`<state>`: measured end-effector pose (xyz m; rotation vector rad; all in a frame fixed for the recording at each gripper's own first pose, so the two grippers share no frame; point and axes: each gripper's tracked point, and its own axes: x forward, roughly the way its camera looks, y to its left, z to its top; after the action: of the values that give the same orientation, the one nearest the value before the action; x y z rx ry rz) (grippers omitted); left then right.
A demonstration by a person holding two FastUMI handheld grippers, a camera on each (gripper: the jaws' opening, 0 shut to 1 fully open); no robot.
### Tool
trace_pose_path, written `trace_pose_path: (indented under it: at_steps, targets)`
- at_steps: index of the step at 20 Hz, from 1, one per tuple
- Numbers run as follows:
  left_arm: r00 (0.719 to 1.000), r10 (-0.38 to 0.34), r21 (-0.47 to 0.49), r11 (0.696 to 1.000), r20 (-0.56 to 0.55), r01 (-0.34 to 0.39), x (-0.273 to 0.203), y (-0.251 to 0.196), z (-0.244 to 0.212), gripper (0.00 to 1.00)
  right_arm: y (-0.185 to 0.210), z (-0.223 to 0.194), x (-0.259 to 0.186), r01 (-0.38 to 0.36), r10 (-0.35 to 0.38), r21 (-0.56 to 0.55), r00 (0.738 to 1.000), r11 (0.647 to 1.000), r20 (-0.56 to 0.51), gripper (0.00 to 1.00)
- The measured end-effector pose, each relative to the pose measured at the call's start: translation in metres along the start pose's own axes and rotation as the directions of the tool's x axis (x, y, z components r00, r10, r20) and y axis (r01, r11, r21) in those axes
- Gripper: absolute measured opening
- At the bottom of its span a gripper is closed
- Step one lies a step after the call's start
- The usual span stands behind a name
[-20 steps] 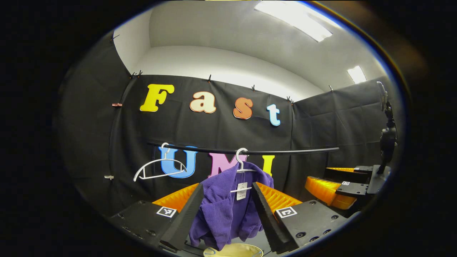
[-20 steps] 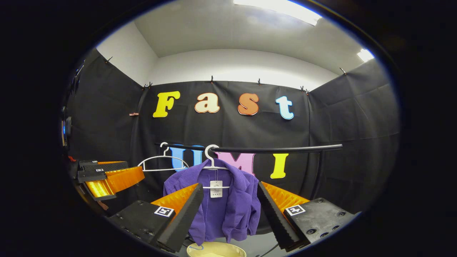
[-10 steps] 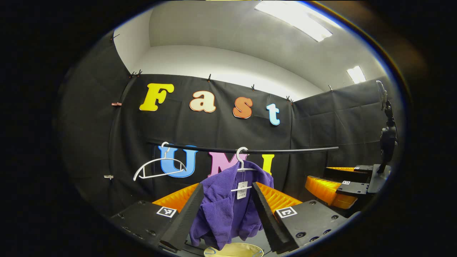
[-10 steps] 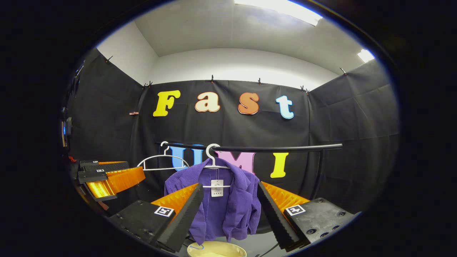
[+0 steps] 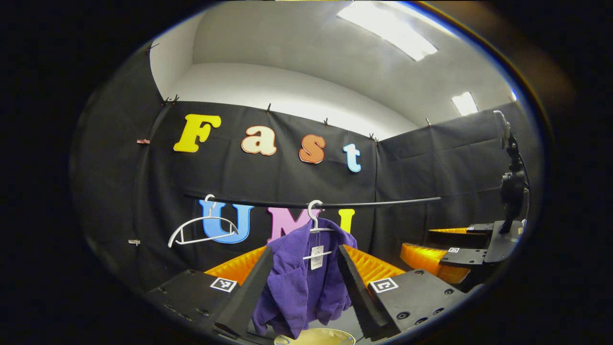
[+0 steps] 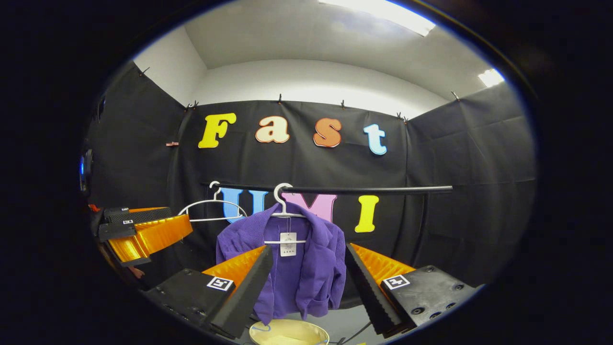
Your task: Grasp the clothes on the hanger with both hands and then place them into the laundry hamper below.
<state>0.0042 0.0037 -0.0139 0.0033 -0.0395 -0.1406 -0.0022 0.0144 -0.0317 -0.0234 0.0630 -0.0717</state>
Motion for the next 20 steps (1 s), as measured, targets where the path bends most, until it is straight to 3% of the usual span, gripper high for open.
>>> trace_pose_path:
  at_steps: [8,14,20]
  targets:
    - [0.999,-0.009,-0.026,1.000,-0.046,0.008,0.034,0.003,-0.027,0.86,-0.006,-0.029,0.037,-0.004,0.005,0.028,1.000,1.000,-0.030,0.97]
    - [0.992,0.122,-0.053,0.991,-0.037,-0.124,0.088,0.004,-0.062,0.85,-0.017,-0.057,0.114,-0.123,0.123,0.053,0.992,0.991,0.006,0.97]
    - [0.951,0.307,-0.073,0.948,-0.038,-0.309,0.130,0.026,-0.098,0.86,-0.034,-0.100,0.178,-0.222,0.224,0.072,0.974,0.972,-0.019,0.97]
